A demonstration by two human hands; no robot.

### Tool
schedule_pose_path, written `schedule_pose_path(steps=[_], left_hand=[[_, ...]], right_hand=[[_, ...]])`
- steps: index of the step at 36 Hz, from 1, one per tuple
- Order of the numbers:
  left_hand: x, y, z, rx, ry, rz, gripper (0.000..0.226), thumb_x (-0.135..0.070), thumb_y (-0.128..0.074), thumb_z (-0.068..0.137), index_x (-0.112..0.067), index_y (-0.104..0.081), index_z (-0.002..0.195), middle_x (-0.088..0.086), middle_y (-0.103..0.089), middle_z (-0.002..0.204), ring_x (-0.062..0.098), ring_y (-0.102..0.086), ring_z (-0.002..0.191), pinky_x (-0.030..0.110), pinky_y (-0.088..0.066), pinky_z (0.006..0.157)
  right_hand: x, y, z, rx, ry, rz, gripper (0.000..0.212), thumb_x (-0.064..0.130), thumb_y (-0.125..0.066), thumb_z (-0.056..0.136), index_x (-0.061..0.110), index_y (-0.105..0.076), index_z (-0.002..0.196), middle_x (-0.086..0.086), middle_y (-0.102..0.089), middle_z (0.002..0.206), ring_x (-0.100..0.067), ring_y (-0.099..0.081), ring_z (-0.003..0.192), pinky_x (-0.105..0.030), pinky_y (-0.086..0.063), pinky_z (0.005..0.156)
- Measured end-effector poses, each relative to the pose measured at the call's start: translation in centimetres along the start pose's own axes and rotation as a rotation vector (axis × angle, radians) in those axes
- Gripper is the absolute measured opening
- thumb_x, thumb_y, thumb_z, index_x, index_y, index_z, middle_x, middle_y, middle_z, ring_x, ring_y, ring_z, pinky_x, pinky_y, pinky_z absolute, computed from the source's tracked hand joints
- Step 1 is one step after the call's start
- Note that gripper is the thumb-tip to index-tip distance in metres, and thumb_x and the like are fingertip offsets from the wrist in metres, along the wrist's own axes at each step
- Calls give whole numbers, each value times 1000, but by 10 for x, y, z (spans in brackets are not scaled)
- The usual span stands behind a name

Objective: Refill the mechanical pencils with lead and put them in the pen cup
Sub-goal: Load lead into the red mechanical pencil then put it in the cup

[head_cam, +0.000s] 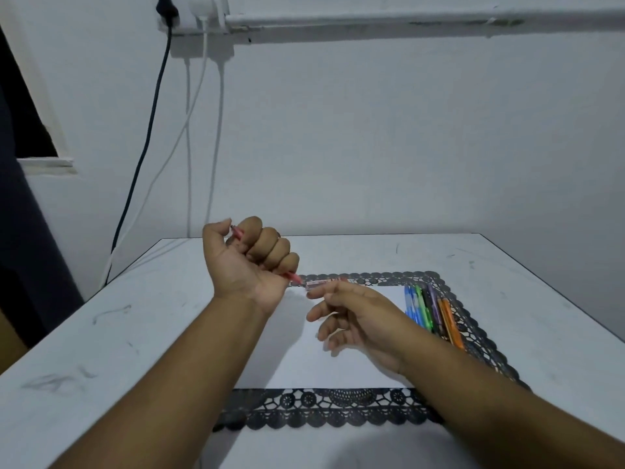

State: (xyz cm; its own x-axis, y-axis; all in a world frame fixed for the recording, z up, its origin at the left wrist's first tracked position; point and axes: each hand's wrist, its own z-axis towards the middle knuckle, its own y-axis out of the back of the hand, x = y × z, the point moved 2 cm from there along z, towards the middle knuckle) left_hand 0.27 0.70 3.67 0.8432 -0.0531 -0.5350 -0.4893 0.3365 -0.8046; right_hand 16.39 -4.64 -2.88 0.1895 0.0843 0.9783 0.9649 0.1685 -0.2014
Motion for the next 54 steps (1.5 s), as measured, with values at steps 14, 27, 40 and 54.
schedule_pose_path(steps=[14, 27, 40, 54], left_hand=[[1, -2, -3, 28, 0, -50, 37, -43, -44, 74, -22, -16, 61, -5, -7, 57, 16, -2, 53, 27, -9, 49], [-5, -6, -6, 118, 2, -7, 38, -47, -42, 74, -23, -16, 61, -6, -5, 56, 16, -2, 52, 25, -8, 50], [-17, -17, -8, 410, -16, 224, 38, -47, -41, 76, -22, -18, 58, -5, -8, 51, 14, 0, 51, 25, -6, 51], [-11, -7, -7, 278, 24, 54, 37, -50, -37, 76, -23, -17, 60, -6, -6, 55, 16, -3, 52, 26, -7, 51]], right_hand=[[0, -4, -3, 32, -17, 69, 31, 3, -47, 100, 6, -67, 123, -16, -74, 103, -26, -63, 74, -36, -53, 65], [-2, -5, -3, 47, -26, 37, 32, 6, -54, 92, 6, -67, 122, -17, -75, 104, -26, -63, 76, -37, -52, 66], [-6, -4, -2, 40, -95, -48, 28, 5, -50, 100, 6, -69, 119, -16, -75, 106, -28, -64, 77, -37, -51, 64], [-5, -5, -3, 47, -92, -39, 29, 7, -47, 101, 6, -69, 120, -16, -75, 106, -27, -65, 77, -37, -52, 64]])
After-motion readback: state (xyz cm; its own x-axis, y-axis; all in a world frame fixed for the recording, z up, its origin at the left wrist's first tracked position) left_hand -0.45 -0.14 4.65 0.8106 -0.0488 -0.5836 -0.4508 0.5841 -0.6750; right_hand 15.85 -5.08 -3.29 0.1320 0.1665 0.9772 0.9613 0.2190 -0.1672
